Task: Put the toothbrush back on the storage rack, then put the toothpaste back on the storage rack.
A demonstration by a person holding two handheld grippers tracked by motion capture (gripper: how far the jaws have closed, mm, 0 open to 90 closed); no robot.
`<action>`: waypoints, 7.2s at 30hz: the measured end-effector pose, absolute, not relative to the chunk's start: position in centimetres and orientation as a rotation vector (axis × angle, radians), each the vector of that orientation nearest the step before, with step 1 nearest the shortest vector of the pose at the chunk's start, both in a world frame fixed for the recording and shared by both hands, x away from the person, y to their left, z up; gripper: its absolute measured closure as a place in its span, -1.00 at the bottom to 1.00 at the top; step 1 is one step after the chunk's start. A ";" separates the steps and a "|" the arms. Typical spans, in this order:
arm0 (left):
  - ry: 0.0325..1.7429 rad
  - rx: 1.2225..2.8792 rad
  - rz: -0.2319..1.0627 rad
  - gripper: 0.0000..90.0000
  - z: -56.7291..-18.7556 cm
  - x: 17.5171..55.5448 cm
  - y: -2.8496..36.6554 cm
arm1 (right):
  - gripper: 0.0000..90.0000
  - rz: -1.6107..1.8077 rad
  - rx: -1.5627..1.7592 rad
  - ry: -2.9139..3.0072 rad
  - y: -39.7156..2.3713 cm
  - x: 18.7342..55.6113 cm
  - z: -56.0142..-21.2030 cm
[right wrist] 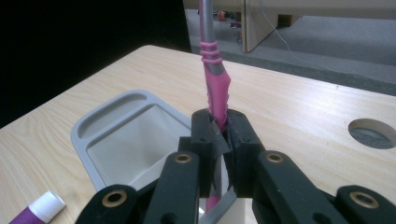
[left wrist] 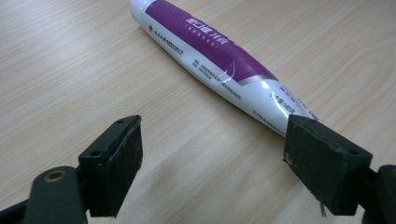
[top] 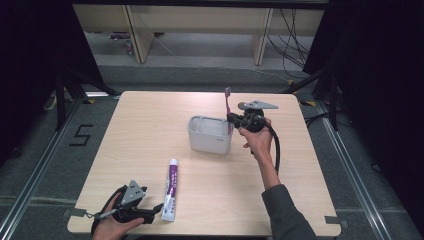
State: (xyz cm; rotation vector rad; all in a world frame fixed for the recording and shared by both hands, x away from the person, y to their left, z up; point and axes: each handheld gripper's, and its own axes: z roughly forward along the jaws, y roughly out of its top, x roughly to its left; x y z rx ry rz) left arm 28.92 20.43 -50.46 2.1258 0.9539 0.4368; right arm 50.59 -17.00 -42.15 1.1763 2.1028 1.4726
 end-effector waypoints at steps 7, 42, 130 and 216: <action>0.956 2.125 0.438 -0.58 -50.5 28.9 20.4 | 0.83 1.435 1.180 2.120 -16.9 50.4 -42.8; 0.958 2.129 0.440 -0.58 -50.5 28.9 20.5 | 0.02 1.452 1.206 2.063 -18.4 48.9 -42.2; 0.993 2.128 0.462 -0.58 -50.6 29.0 21.0 | -0.32 1.194 1.161 2.280 -23.6 33.2 -48.3; 0.746 2.169 0.488 0.99 -47.9 38.3 16.2 | -0.41 1.112 1.162 2.381 -24.6 29.7 -49.4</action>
